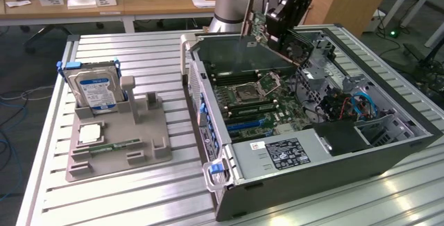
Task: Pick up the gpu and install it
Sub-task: 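Insert the gpu into the slot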
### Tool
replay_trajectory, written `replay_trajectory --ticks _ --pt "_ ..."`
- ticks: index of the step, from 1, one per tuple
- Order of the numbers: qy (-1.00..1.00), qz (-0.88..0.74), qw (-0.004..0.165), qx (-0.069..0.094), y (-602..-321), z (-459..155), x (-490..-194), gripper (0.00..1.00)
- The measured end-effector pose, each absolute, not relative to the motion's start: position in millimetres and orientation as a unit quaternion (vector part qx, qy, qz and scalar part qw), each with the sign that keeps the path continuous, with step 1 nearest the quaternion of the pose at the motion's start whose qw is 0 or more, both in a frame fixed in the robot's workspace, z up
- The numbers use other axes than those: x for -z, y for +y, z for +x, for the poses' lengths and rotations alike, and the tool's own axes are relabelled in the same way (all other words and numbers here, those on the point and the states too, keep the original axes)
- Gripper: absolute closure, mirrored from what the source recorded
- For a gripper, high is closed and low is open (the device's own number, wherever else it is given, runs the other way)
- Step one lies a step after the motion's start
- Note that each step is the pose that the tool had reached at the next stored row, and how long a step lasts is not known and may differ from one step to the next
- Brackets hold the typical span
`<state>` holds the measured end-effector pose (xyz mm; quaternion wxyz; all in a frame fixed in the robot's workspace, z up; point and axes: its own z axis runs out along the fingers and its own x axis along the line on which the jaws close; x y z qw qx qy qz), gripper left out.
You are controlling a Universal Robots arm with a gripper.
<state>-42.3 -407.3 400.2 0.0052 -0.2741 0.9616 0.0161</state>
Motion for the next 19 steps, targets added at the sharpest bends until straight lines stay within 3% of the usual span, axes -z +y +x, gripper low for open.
replay_trajectory --ticks 19 --pt "0.908 -0.419 0.000 -0.008 -407.3 -42.2 -400.1 0.72"
